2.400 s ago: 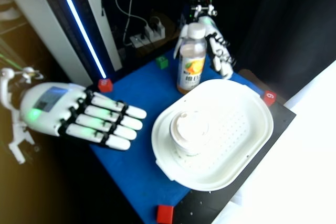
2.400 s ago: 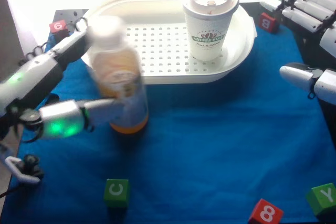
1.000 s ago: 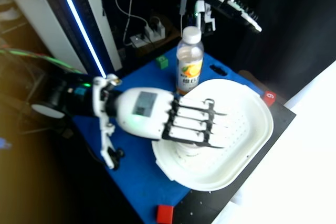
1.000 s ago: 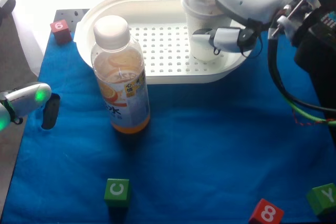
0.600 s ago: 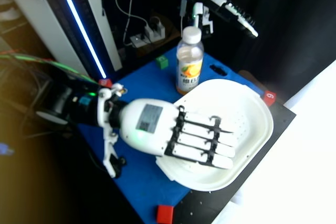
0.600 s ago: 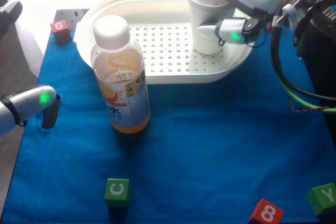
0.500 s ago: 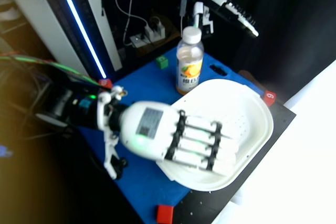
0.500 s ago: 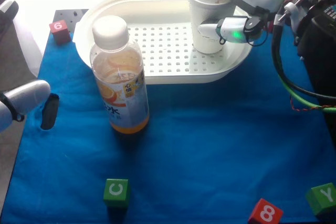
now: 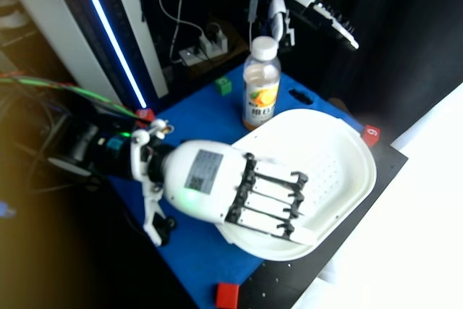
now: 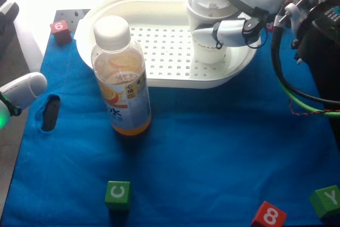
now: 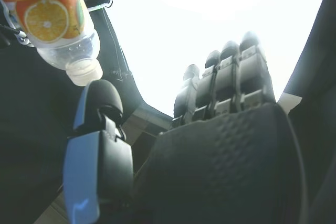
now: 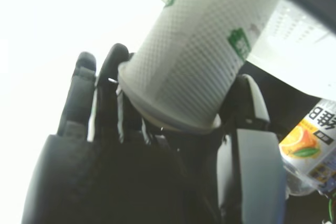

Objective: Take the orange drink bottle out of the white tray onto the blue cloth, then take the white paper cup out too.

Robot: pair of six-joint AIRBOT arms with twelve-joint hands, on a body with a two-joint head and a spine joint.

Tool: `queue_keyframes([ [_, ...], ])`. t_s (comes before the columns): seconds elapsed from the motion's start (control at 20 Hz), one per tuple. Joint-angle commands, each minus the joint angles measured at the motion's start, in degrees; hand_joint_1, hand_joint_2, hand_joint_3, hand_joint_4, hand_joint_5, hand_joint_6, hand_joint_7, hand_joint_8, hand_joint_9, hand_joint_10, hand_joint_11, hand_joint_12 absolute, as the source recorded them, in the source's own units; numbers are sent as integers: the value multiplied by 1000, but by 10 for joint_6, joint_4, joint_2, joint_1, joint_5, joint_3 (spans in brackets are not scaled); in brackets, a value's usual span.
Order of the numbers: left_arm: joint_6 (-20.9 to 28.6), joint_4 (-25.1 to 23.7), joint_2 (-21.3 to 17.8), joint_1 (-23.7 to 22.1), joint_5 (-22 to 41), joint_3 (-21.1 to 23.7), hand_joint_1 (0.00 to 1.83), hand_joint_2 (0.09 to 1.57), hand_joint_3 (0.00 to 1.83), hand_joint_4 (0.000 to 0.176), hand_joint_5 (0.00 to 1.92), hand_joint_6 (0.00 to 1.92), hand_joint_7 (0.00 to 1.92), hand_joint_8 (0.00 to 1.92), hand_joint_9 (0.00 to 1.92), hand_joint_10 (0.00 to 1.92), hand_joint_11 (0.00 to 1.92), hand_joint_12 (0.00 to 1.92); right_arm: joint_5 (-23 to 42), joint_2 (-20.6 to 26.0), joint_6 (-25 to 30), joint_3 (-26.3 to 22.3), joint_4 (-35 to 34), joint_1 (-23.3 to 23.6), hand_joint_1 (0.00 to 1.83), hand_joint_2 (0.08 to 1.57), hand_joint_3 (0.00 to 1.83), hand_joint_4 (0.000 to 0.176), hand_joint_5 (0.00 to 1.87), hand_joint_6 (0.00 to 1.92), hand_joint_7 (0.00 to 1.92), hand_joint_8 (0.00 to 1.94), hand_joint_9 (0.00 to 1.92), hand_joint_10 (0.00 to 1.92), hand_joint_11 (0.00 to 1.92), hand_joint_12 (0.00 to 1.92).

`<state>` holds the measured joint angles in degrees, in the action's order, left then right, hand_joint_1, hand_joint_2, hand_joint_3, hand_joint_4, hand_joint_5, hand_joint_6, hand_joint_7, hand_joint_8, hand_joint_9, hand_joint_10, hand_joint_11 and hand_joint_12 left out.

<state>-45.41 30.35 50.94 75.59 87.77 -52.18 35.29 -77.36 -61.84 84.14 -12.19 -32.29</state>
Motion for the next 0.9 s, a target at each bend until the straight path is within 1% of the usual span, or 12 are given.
queue_keyframes([
  [0.0,4,-2,1,-1,78,-1,371,1232,13,78,17,1,0,0,0,0,49,26,61,1,1,-3,8,9,816,1170,0,0,56,1386,196,1248,320,1813,523,1921],
  [0.05,4,-1,1,-1,78,-1,369,1230,11,72,20,2,0,0,0,0,50,29,61,3,3,-5,11,9,810,1177,2,0,43,1401,171,1271,303,1832,506,1921],
  [0.15,4,-1,2,0,79,-1,408,1222,4,86,32,5,0,0,0,0,40,33,63,8,6,-9,17,9,802,1178,1,0,1,1321,146,1261,317,1837,535,1921],
  [0.2,4,0,2,0,80,-1,382,1241,0,85,19,15,0,0,0,0,7,226,72,17,9,-18,23,9,809,1165,0,0,10,1323,135,1296,337,1868,558,1921],
  [0.25,4,0,2,0,80,-1,382,1241,0,85,19,15,0,0,0,0,7,226,77,21,11,-21,25,9,809,1165,0,0,10,1323,135,1296,337,1868,558,1921],
  [0.3,5,0,2,0,80,-1,409,1231,0,79,26,8,0,0,0,0,0,271,91,32,13,-32,31,9,801,1178,2,0,6,1344,137,1235,304,1728,486,1921],
  [0.45,5,2,3,0,82,-1,416,1229,0,78,28,8,0,0,0,0,0,273,129,61,14,-62,46,12,798,1181,2,0,5,1345,146,1204,301,1688,469,1921],
  [0.5,5,2,3,1,82,-1,429,1225,0,78,29,2,0,0,0,0,0,358,139,71,14,-73,53,15,794,1192,2,0,5,1345,165,1264,220,1635,192,1921],
  [0.7,5,6,3,2,85,0,434,1223,0,90,30,1,0,0,0,0,0,438,188,130,14,-149,99,20,755,1185,0,0,0,1363,159,1307,246,1720,25,1921],
  [0.75,6,10,3,4,88,1,468,1234,1,90,41,2,0,0,0,0,0,410,205,152,14,-172,108,20,778,1193,2,0,0,1300,93,1363,142,1734,0,1921],
  [0.8,7,11,3,5,90,1,463,1235,1,89,49,4,0,0,0,0,0,409,211,163,14,-187,117,16,846,1212,7,0,0,1290,72,1375,151,1750,298,1921],
  [0.85,8,13,3,7,93,1,485,1211,0,99,68,4,0,0,0,0,0,360,214,174,15,-200,126,9,823,1207,3,0,0,1308,86,1348,166,1763,393,1921],
])
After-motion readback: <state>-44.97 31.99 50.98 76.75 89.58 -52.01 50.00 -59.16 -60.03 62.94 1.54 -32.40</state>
